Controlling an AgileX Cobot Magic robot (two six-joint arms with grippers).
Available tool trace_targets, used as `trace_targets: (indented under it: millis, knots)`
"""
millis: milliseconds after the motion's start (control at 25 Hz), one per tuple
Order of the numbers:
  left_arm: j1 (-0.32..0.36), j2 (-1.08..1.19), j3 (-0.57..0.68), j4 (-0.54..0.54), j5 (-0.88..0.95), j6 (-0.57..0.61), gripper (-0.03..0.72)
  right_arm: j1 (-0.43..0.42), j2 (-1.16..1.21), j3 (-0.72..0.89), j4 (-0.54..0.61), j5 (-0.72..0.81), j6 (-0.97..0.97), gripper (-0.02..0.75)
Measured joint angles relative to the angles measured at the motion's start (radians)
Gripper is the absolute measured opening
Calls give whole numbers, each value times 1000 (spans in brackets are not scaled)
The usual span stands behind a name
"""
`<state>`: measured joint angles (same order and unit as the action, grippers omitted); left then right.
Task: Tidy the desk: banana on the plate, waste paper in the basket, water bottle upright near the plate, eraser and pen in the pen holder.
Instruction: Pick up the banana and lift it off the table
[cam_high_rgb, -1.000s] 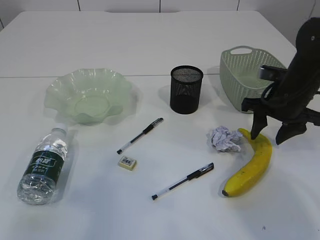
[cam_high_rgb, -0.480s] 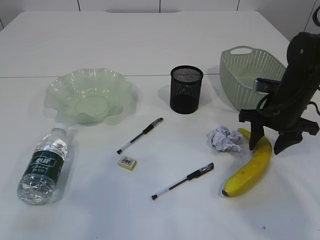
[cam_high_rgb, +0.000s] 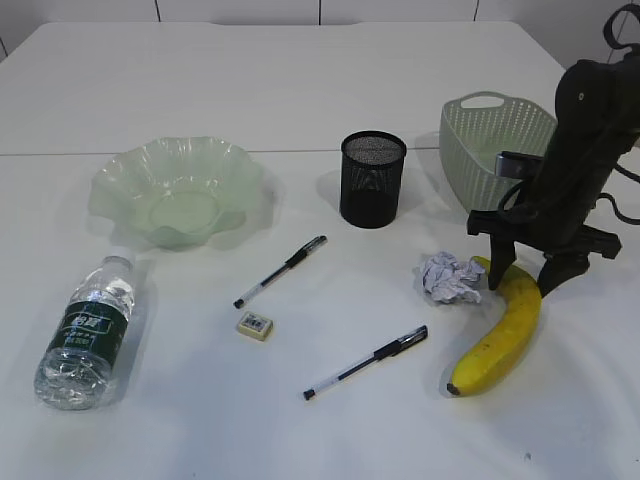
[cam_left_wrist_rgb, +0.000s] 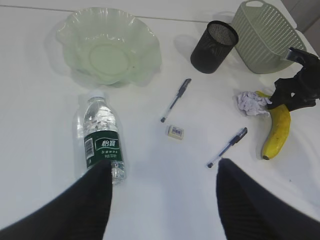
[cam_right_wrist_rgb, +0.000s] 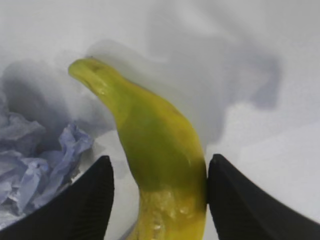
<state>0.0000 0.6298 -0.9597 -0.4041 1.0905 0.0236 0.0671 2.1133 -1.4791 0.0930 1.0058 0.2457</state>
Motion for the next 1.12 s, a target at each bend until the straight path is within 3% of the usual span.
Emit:
trace_targets:
  millis: [1120]
  knots:
    - [0,0,0,0,-6,-2,465,0,7,-8,-41,42,0,441]
